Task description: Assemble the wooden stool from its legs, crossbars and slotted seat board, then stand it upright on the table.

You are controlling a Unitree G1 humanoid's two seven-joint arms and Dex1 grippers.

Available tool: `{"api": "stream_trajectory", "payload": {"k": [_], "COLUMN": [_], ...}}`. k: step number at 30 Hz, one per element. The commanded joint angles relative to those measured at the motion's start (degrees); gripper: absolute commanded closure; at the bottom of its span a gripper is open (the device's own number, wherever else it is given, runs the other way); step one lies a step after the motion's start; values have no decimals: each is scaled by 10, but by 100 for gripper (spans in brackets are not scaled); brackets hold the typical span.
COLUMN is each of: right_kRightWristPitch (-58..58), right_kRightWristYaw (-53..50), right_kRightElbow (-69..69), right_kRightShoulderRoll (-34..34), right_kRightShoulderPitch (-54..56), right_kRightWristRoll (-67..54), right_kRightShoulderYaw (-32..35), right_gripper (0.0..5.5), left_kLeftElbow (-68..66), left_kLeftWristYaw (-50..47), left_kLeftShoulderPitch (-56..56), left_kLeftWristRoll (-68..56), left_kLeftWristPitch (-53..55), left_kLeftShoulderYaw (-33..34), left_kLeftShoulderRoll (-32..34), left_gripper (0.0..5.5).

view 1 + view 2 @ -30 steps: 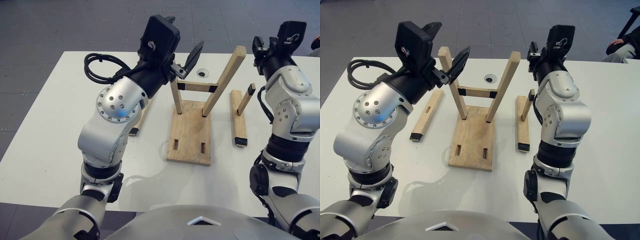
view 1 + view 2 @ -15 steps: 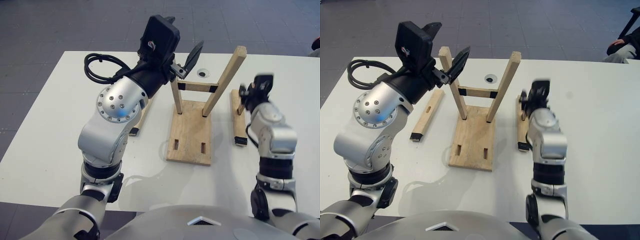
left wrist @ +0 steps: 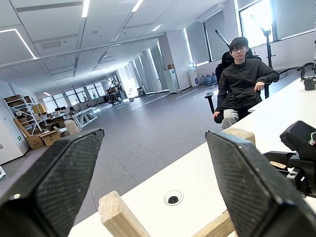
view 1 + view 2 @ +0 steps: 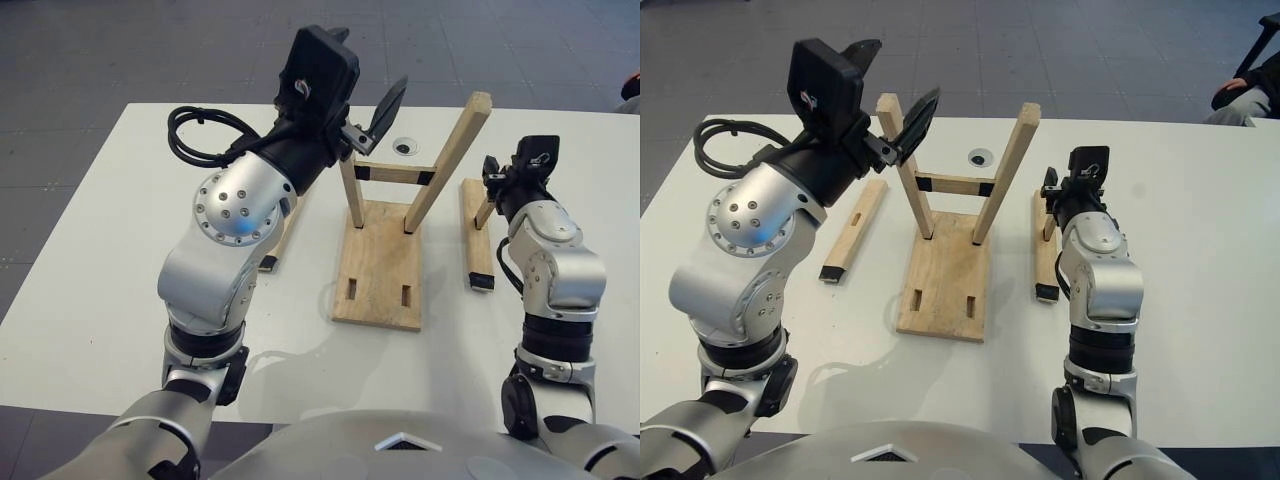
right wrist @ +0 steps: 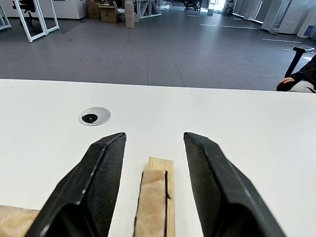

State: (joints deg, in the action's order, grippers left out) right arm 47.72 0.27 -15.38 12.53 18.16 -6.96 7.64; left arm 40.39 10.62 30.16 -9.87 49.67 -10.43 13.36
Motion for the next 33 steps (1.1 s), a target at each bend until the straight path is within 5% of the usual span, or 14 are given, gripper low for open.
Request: {"api": "stream_trajectory", "payload": {"k": [1, 7, 23, 33], "right_kRightWristPitch": [89, 201, 179, 151], "right_kRightWristYaw": [15, 28, 50, 70], "right_kRightElbow": [-83, -178, -112, -61], "right_kRightShoulderRoll": [0, 13, 45, 58], "right_kRightShoulderPitch": [-64, -119, -229, -215], "right_kRightWristRoll": [-22, -30, -4, -10], "right_kRightShoulderYaw": [7, -6, -54, -21], "right_gripper": [252, 143, 138, 328], "left_kLeftElbow": [1, 12, 32, 38], "left_kLeftWristYaw": [-3, -11, -17, -17], "left_kLeftShoulderPitch": [-1, -7, -4, -7], "left_kLeftWristRoll": [5, 8, 4, 5], "left_kLeftWristPitch": [3, 13, 42, 52], "left_kLeftShoulderYaw": [-3, -7, 1, 6], "left_kLeftShoulderRoll": [-2, -8, -13, -15], "left_gripper": [169, 169, 169, 169]}}
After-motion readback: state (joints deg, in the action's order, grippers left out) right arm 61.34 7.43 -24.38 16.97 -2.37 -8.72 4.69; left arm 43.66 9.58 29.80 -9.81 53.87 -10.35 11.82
